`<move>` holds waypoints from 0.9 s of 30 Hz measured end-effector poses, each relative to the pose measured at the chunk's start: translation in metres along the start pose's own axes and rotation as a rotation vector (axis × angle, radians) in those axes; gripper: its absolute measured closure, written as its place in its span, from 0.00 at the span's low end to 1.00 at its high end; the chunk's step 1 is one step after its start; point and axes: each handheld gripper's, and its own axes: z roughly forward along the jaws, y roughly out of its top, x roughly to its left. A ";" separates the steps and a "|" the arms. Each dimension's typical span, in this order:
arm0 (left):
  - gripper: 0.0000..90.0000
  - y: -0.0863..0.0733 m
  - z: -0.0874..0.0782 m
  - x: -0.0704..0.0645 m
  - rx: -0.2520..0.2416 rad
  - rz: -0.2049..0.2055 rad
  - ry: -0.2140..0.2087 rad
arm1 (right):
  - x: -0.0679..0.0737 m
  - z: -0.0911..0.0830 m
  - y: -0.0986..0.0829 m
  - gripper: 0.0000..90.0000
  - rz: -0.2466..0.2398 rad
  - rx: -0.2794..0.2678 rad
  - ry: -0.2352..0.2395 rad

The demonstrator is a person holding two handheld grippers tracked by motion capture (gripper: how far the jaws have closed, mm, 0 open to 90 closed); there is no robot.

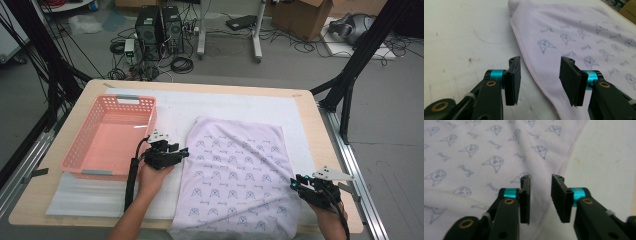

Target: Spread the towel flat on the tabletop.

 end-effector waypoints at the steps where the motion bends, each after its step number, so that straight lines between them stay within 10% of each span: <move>1: 0.58 0.004 0.003 0.000 -0.006 0.005 0.005 | 0.001 0.000 0.001 0.72 -0.003 -0.005 0.004; 11: 0.63 0.043 0.041 0.018 -0.027 0.031 0.101 | 0.018 0.003 0.010 0.66 -0.080 -0.025 0.052; 27: 0.59 0.047 0.089 0.029 0.067 -0.030 0.054 | 0.028 -0.003 0.018 0.66 -0.118 -0.061 0.101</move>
